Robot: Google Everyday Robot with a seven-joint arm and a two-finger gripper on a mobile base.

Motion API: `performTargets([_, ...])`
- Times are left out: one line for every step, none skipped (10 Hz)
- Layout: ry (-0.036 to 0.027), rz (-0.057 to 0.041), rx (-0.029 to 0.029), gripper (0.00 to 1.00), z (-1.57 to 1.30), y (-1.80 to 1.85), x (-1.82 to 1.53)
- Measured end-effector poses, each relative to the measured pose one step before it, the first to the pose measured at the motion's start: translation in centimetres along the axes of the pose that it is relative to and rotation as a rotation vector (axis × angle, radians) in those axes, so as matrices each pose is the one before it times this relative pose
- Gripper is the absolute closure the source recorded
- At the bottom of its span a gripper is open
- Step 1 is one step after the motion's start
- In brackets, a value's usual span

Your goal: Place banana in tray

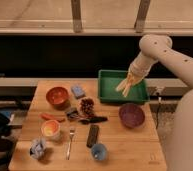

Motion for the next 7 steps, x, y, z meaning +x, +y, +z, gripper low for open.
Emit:
performTargets([-0.07005,0.00582,-0.00365,1.0,0.107,-0.221,-0.685])
performTargets([-0.05808,-0.00197,-0.00432,1.0,0.348,0.278,-0.969])
performTargets([-0.00709,-0.00055,0.00237,1.0,0.438,0.069,-0.688])
performTargets([0.0042,-0.00462,0.00369,1.0,0.506,-0.011,-0.72])
performTargets([0.01109,-0.01126,0.00374,1.0,0.704,0.122,-0.513])
performTargets([0.01697,-0.01312,-0.00011,1.0,1.072,0.655,-0.322])
performTargets([0.02174,-0.01013,-0.00124,1.0,1.245,0.595,0.04])
